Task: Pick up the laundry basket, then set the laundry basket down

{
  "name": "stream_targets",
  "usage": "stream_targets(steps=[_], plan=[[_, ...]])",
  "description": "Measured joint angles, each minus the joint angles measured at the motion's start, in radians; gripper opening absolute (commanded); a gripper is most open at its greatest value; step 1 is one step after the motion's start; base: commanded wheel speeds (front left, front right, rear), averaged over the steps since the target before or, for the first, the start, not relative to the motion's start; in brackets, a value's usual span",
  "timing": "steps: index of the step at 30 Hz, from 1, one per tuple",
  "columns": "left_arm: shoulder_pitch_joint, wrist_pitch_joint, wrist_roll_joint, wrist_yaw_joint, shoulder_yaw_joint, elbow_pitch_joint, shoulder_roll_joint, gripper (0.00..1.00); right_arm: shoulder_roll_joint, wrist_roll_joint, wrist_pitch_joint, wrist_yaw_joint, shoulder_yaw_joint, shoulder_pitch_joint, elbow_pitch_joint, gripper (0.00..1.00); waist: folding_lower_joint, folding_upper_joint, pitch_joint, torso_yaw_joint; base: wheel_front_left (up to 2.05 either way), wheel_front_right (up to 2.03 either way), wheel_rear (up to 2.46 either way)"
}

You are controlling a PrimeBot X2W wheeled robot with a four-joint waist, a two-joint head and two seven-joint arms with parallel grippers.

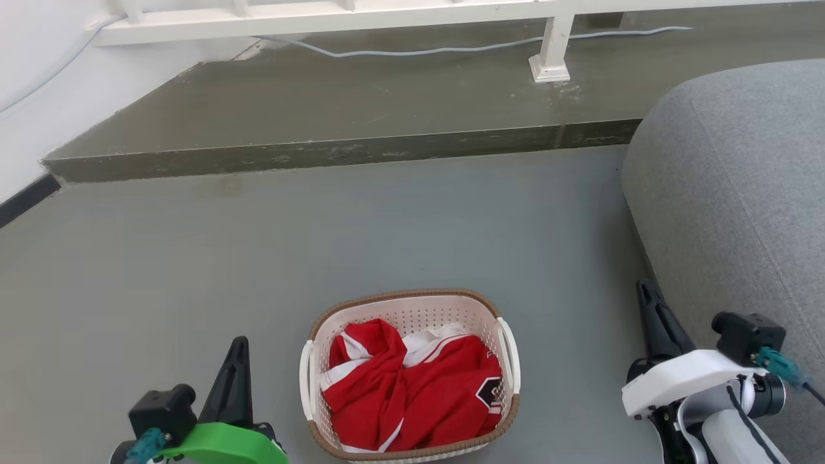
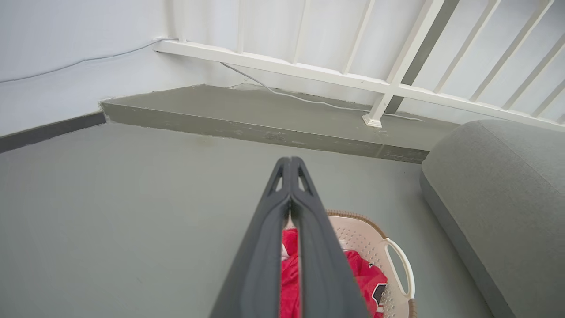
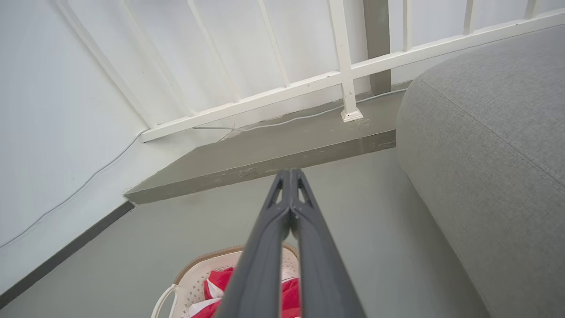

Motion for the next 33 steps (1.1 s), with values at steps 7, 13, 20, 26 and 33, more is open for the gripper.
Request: stream_targets(steps=[7,13,20,26,33], plan=[[0.000,0.029,-0.123,-0.013,0.034,0.001,-0.005,0.00,0.012,0.117,0.027,0.014,-0.038,0.000,-0.001,0.00,0.0000,0.0000,-0.005,0.005,0.00,0.00,0.00],[-0.001,0.049,-0.198,-0.022,0.056,0.002,-0.007,0.00,0.015,0.192,0.050,0.027,-0.060,0.000,-0.001,0.00,0.0000,0.0000,-0.009,0.009,0.00,0.00,0.00],[-0.002,0.070,-0.293,-0.037,0.073,0.008,-0.007,0.00,0.017,0.283,0.073,0.039,-0.087,0.000,-0.001,0.00,0.0000,0.0000,-0.014,0.014,0.00,0.00,0.00],[-0.004,0.092,-0.374,-0.049,0.094,0.019,-0.006,0.00,0.021,0.361,0.095,0.053,-0.111,-0.001,0.002,0.00,0.0000,0.0000,-0.018,0.018,0.00,0.00,0.00],[-0.007,0.113,-0.461,-0.065,0.114,0.031,-0.006,0.00,0.030,0.448,0.115,0.069,-0.137,-0.002,0.008,0.00,0.0000,0.0000,-0.022,0.023,0.00,0.00,0.00]])
